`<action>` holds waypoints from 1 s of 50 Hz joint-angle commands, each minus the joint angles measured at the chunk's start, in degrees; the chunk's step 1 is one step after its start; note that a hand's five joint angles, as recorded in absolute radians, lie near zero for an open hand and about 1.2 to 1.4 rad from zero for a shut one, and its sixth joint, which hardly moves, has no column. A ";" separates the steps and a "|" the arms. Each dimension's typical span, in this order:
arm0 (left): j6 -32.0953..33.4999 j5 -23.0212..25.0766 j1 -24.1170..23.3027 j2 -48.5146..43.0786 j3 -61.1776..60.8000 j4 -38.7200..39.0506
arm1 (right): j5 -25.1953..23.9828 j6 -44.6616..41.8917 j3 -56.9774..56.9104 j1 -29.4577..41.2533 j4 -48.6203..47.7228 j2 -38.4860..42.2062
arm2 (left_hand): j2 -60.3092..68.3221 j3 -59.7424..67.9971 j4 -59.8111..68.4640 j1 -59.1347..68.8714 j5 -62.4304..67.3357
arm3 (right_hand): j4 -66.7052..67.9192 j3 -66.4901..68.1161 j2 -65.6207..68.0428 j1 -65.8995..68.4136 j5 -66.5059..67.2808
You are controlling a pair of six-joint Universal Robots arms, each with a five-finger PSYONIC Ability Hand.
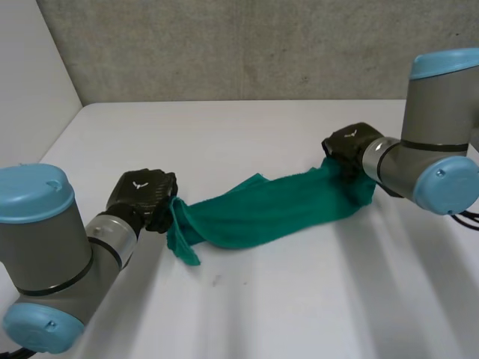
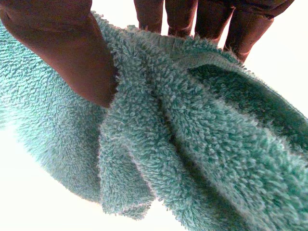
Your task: Fold the towel.
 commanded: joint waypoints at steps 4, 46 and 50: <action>-0.44 0.04 -2.37 7.85 -1.54 -1.31 | 0.34 -0.24 12.46 0.45 0.81 -12.46 | 11.45 11.80 11.49 14.97 15.13 | 11.95 12.36 13.20 25.93 16.05; -9.76 -2.15 -4.22 1.11 -1.64 -1.49 | 5.35 -14.05 -6.19 2.64 -16.75 8.37 | 11.45 11.80 11.49 14.97 15.13 | -13.10 -12.68 -11.85 0.88 -9.00; -9.76 -2.42 -3.78 1.29 -1.82 -1.40 | 5.36 -7.55 1.19 3.26 -24.06 3.02 | 11.45 11.80 11.49 14.97 15.13 | -58.05 -57.64 -56.80 -44.07 -53.95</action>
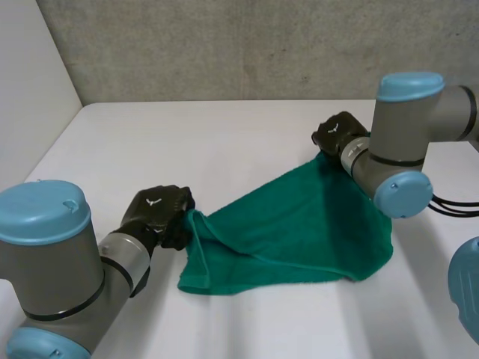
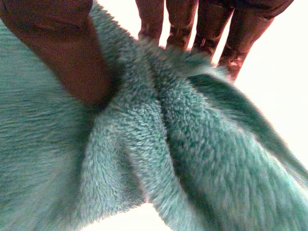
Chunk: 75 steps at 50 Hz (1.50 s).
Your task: Fold the towel.
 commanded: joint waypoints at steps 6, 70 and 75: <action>-0.01 -1.08 0.69 0.75 -0.36 0.41 | -0.28 16.03 19.85 -0.27 -15.40 -16.34 | 11.43 11.79 11.47 14.96 15.14 | -47.08 -46.94 -46.61 -37.22 -46.35; -0.61 -1.43 2.01 10.24 -0.54 -4.16 | -15.48 17.54 67.06 -15.04 -24.10 -44.90 | -52.97 -52.61 -52.94 -49.44 -49.27 | 22.92 23.06 23.39 32.78 23.65; -6.32 -1.52 1.57 11.48 0.60 -4.34 | -15.57 16.84 67.24 -14.42 -24.28 -47.37 | -52.47 -52.11 -52.43 -48.94 -48.76 | 22.92 23.06 23.39 32.78 23.65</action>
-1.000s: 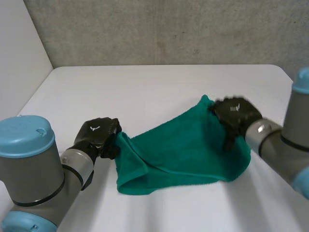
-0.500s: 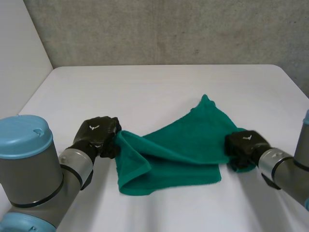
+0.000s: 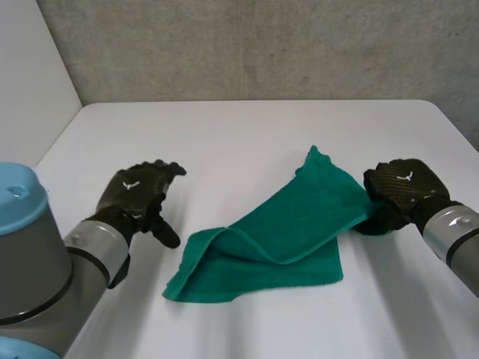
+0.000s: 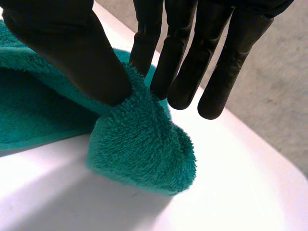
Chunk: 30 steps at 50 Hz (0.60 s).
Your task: Fold the towel.
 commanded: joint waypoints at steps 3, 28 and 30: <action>-10.56 -0.09 -0.77 1.80 2.45 -0.71 | 0.12 -1.75 0.47 1.43 -0.52 -5.05 | 0.55 0.57 0.72 -0.06 1.13 | 11.94 12.56 13.06 25.39 14.16; -11.63 -9.14 -7.89 -6.99 2.81 -7.39 | 0.83 -1.93 1.35 2.31 -0.35 -5.49 | 0.72 0.74 0.89 0.11 1.30 | 11.94 12.56 13.06 25.39 14.16; -11.19 -9.14 -8.15 -4.10 0.89 -7.48 | 0.83 -1.93 1.35 2.31 -0.43 -5.14 | 0.72 0.74 0.89 0.11 1.30 | 11.94 12.56 13.06 25.39 14.16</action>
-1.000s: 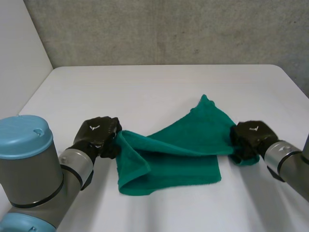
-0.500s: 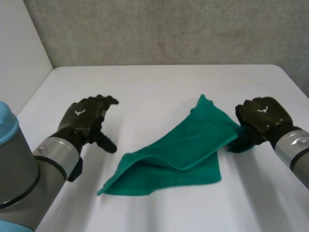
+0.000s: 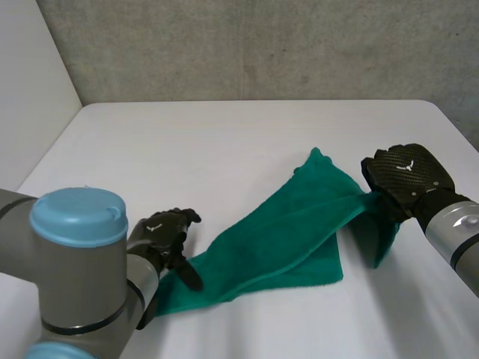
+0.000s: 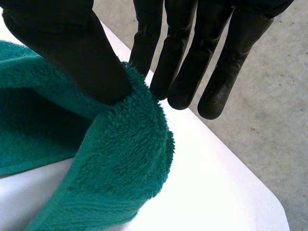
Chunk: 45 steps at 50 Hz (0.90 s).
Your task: Fold the towel.
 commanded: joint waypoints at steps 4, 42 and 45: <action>4.31 -0.02 -0.91 12.10 -7.91 0.13 | 0.03 -0.14 -0.12 -0.02 -0.39 2.31 | 0.72 0.74 0.88 0.11 1.29 | 11.93 12.56 13.06 25.39 14.16; 18.65 -0.37 6.65 0.77 -6.95 7.16 | 0.90 -6.46 -8.37 -0.81 19.81 10.13 | 64.28 64.30 64.44 63.67 64.85 | 11.93 12.56 13.06 25.39 14.16; 23.90 -0.29 7.79 6.72 -5.38 5.06 | 0.47 -8.84 -12.15 -4.67 26.24 9.78 | 64.28 64.30 64.44 63.67 64.85 | 11.93 12.56 13.06 25.39 14.16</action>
